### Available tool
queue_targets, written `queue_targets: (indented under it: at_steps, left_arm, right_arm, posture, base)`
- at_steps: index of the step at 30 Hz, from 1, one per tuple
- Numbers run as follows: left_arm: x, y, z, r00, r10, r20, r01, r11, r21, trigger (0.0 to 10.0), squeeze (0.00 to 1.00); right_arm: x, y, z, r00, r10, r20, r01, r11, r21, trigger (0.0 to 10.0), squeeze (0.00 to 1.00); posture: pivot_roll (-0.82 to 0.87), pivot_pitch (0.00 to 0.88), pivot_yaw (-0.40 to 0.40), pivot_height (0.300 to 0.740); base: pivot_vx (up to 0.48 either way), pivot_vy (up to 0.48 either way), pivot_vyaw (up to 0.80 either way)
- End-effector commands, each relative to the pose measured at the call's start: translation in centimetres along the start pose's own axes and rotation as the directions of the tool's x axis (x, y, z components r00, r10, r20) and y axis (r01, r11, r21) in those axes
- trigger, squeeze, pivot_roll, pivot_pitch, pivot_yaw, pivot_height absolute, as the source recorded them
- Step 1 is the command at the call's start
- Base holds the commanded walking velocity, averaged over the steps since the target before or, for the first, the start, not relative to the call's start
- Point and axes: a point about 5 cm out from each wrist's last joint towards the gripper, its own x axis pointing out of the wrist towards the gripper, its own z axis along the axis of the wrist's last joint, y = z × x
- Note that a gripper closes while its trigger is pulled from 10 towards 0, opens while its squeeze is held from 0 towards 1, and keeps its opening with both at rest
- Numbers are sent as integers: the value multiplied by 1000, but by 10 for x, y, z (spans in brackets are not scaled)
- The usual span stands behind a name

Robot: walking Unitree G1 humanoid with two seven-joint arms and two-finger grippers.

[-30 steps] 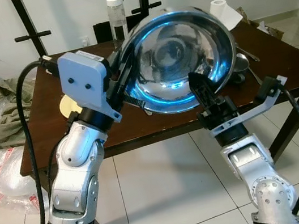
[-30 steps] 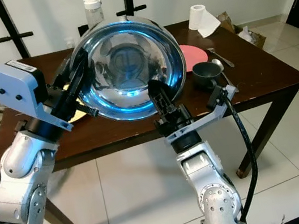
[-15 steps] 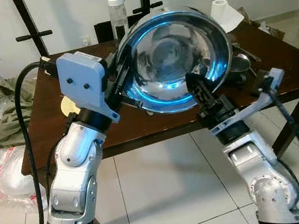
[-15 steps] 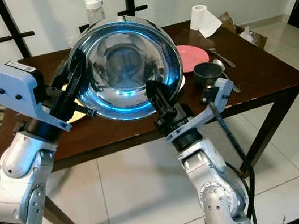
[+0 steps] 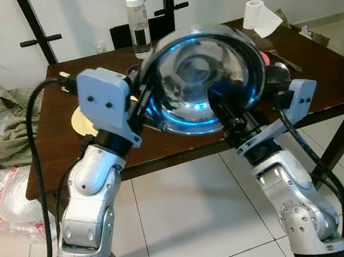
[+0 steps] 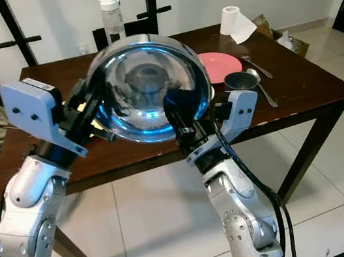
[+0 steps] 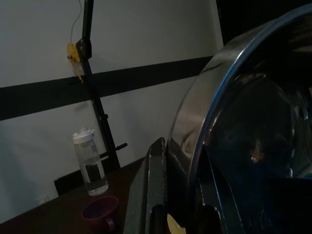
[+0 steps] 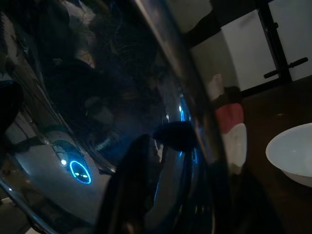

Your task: Setting the table

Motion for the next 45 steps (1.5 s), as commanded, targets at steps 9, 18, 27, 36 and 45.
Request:
queue_targets:
  at_steps: [9, 18, 27, 36, 45]
  left_arm:
    - [1, -18, -4, 994, -105, -11, 104, 994, -37, 10000, 0]
    - [1, -16, -6, 996, -90, -19, 89, 996, -28, 10000, 0]
    - [0, -14, -11, 995, -78, -57, 77, 997, -22, 10000, 0]
    - [-6, -14, -31, 984, -59, -171, 27, 983, -181, 10000, 1000]
    - [-9, -14, -34, 980, -53, -192, -9, 950, -311, 10000, 1000]
  right_arm:
    - [5, 8, -2, 1000, 16, 10, -16, 1000, 24, 3020, 0]
    - [1, 4, -3, 1000, -13, 29, 10, 996, 83, 0, 0]
    - [0, 4, -3, 999, -15, 41, 10, 994, 110, 0, 0]
    - [0, 7, -2, 998, 1, 57, -10, 989, 150, 0, 0]
    - [-2, 6, -5, 999, -10, 51, 1, 986, 169, 0, 0]
  posture:
    - [26, 112, 74, 740]
    - [24, 115, 73, 740]
    - [25, 116, 75, 740]
    - [26, 116, 76, 740]
    - [29, 118, 74, 740]
  base:
    - [0, 0, 0]
    - [0, 0, 0]
    - [0, 0, 0]
    - [0, 0, 0]
    - [0, 0, 0]
